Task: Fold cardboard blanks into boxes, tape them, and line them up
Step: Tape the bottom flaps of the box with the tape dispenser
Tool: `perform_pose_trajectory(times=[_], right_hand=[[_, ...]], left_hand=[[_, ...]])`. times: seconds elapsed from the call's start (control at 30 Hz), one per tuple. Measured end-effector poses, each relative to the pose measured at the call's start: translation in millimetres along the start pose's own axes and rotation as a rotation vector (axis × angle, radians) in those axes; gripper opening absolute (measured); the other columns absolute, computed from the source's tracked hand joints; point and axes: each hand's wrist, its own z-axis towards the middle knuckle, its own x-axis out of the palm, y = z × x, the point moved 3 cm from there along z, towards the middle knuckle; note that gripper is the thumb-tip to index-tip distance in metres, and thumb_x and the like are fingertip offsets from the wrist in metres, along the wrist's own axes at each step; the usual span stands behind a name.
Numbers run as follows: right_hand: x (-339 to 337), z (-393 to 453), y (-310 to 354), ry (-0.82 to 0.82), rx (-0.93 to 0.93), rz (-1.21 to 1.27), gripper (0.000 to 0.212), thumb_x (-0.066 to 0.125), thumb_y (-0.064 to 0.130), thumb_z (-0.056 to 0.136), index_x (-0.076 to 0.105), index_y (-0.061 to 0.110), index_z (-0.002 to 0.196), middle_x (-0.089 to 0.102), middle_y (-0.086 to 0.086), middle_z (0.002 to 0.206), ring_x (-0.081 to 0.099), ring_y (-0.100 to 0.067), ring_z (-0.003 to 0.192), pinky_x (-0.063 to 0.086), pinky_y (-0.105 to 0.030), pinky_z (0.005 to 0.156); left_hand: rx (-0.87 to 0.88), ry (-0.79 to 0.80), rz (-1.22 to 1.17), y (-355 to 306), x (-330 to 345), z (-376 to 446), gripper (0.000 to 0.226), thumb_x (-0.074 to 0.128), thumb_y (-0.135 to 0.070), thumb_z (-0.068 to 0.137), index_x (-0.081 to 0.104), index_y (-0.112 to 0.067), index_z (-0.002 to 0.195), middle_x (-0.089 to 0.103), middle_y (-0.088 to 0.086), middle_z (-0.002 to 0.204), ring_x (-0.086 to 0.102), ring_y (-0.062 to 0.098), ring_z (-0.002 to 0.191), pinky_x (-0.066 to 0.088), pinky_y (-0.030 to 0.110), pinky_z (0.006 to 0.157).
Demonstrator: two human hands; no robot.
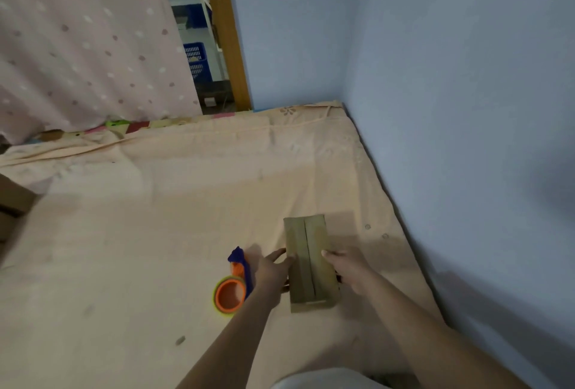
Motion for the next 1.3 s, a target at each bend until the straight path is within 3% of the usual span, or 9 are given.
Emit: perform_pose_trajectory(times=[0.3,0.4,0.47,0.57,0.67,0.77,0.97,1.13,1.3], right_hand=[[5.7,-8.9,-4.2,0.006,-0.106,-0.038,0.033,0.075,0.026,0.09,0.07,0.014,0.121,0.073,0.002,0.107,0.067,-0.019,0.101,0.056,-0.036,0.091],[6.7,-7.1,-5.2,-0.015,-0.105,-0.025,0.03,0.075,0.022,0.09,0.072,0.011,0.118,0.073,0.001,0.101,0.068,-0.018,0.095,0.057,-0.032,0.082],[7.6,-5.0,-6.9,-0.037,-0.109,-0.027,0.03,0.076,0.021,0.089,0.073,0.009,0.117,0.074,0.0,0.099,0.07,-0.019,0.092,0.058,-0.031,0.078],[7.2,-3.9,-7.5,-0.069,-0.127,-0.041,0.028,0.076,0.019,0.089,0.074,0.008,0.115,0.074,0.0,0.095,0.071,-0.018,0.087,0.058,-0.029,0.074],[6.6,-2.6,-7.6,-0.083,-0.141,-0.064,0.027,0.076,0.019,0.089,0.075,0.007,0.113,0.075,0.0,0.093,0.071,-0.018,0.085,0.056,-0.026,0.071],[7.7,-1.4,-7.7,-0.101,-0.152,-0.078,0.025,0.077,0.02,0.088,0.076,0.008,0.109,0.072,0.005,0.088,0.071,-0.018,0.084,0.059,-0.031,0.077],[10.2,3.8,-10.8,-0.089,-0.127,-0.065,0.027,0.078,0.022,0.086,0.076,0.011,0.111,0.075,0.001,0.092,0.072,-0.021,0.087,0.061,-0.04,0.084],[10.5,-2.7,-7.9,-0.065,-0.107,-0.038,0.025,0.076,0.023,0.087,0.075,0.015,0.111,0.076,0.0,0.096,0.072,-0.021,0.089,0.061,-0.043,0.085],[9.7,-8.1,1.3,-0.08,-0.116,-0.066,0.023,0.075,0.021,0.084,0.076,0.019,0.106,0.076,0.001,0.095,0.072,-0.022,0.091,0.06,-0.045,0.087]], left_hand=[[-0.022,0.038,-0.03,1.8,-4.9,-0.9,0.046,0.072,-0.024,0.091,0.057,-0.022,0.135,0.061,0.01,0.123,0.065,0.036,0.102,0.06,0.05,0.082],[0.006,0.013,0.042,5.9,-6.9,-4.4,0.028,0.065,-0.034,0.095,0.059,-0.03,0.121,0.063,0.004,0.114,0.063,0.032,0.103,0.056,0.045,0.088],[0.115,-0.083,0.22,8.9,-14.0,-5.7,0.019,0.054,-0.039,0.1,0.061,-0.027,0.112,0.067,0.003,0.105,0.063,0.028,0.101,0.053,0.04,0.088],[0.285,-0.305,0.723,21.6,-38.4,-1.5,0.03,0.039,-0.027,0.103,0.059,-0.014,0.085,0.065,0.008,0.084,0.063,0.03,0.086,0.054,0.04,0.078],[0.311,-0.515,0.932,33.4,-67.2,-4.6,0.019,0.043,-0.018,0.097,0.059,-0.009,0.094,0.06,0.01,0.096,0.055,0.03,0.093,0.047,0.04,0.086],[0.286,-0.481,1.102,38.9,-83.0,-2.2,0.018,0.041,-0.015,0.098,0.057,-0.011,0.093,0.062,0.007,0.098,0.056,0.028,0.094,0.044,0.035,0.087],[0.185,-0.353,0.894,48.8,-87.1,11.1,0.016,0.061,-0.018,0.094,0.057,-0.011,0.08,0.057,-0.001,0.075,0.053,0.014,0.067,0.036,0.022,0.053],[0.162,-0.391,0.872,34.8,-81.9,9.6,0.029,0.051,0.001,0.084,0.04,-0.013,0.062,0.046,0.0,0.062,0.044,0.017,0.059,0.032,0.028,0.053],[0.168,-0.478,0.771,13.1,-89.3,11.8,0.018,0.044,-0.003,0.093,0.045,-0.007,0.076,0.061,0.014,0.09,0.053,0.025,0.076,0.039,0.031,0.061]])
